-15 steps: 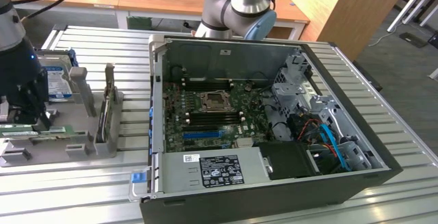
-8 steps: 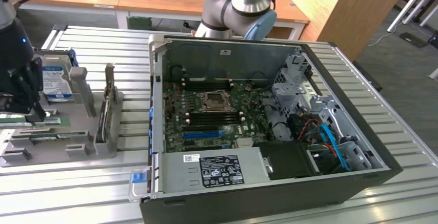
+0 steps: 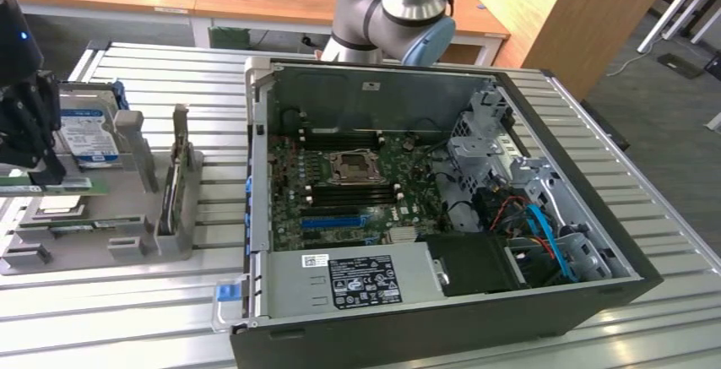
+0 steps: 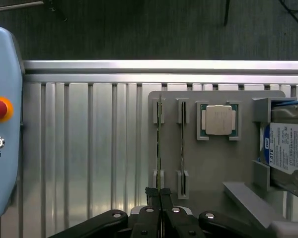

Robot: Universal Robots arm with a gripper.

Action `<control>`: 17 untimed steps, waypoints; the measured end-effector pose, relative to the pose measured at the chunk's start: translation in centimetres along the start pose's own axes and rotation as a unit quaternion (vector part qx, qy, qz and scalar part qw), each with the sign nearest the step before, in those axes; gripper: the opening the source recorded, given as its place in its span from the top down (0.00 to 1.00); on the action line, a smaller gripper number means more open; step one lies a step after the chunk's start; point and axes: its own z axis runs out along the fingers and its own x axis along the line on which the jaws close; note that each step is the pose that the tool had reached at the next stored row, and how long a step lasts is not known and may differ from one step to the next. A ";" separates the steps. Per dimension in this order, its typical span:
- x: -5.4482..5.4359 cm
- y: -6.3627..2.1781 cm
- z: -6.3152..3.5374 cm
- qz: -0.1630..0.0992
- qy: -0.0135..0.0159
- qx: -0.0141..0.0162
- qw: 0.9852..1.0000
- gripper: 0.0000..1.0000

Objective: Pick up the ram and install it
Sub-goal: 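Pick up the ram and move it above insertion slot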

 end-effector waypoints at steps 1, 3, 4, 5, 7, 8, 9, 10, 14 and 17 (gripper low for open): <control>0.0 -0.01 -0.46 0.000 0.000 0.000 1.000 0.88; 0.1 -0.02 -1.34 0.000 0.000 0.000 1.000 0.88; 0.1 -0.02 -1.79 0.000 0.000 0.000 1.000 0.88; 0.1 -0.03 -2.24 0.000 0.000 0.000 1.000 0.88; 0.2 -0.04 -3.14 0.000 0.000 0.000 1.000 0.88; 0.2 -0.04 -3.63 0.000 0.000 0.000 1.000 0.88; 0.3 -0.05 -4.07 0.000 0.000 0.000 1.000 0.88; 0.3 -0.05 -4.52 0.000 0.000 0.000 1.000 0.88; 0.4 -0.07 -6.32 0.000 0.000 0.000 1.000 0.88; 0.5 -0.09 -7.59 0.000 0.000 0.000 1.000 0.88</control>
